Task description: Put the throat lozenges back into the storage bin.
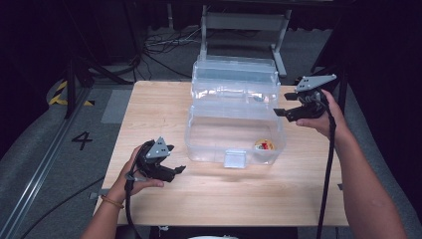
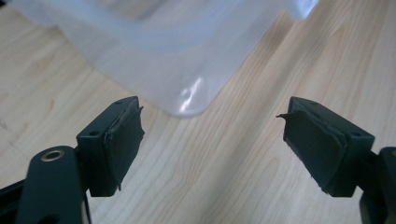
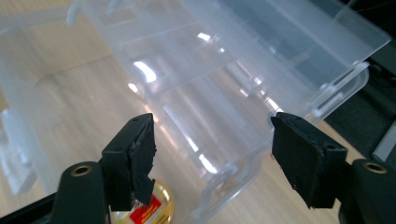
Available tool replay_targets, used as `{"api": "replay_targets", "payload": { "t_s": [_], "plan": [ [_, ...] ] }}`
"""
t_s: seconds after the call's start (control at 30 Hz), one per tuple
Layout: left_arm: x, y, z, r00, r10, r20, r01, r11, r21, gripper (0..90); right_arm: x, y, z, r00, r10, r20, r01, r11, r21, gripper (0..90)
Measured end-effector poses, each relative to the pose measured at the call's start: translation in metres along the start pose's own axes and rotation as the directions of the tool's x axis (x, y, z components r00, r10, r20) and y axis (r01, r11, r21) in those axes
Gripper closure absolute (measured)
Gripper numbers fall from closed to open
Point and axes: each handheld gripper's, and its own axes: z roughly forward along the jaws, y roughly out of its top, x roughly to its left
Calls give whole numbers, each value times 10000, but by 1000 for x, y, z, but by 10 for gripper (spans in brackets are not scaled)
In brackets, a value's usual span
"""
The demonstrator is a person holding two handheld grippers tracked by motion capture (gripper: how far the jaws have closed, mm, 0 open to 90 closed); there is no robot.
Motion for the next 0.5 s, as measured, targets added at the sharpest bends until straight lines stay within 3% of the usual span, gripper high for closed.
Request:
{"api": "replay_targets", "payload": {
  "t_s": [0.27, 0.5],
  "plan": [
    [-6, 33, -6, 9965, 815, 158, -817, 9966, 83, 214, -10, 31, 14, 9994, -54, 340, 60, 9998, -201, 333],
    [-6, 56, 5, 9906, 1261, 533, -1276, 9915, 257, 246, -20, 46, 28, 9990, -121, 421, 128, 9998, -147, 354]
  ]
}}
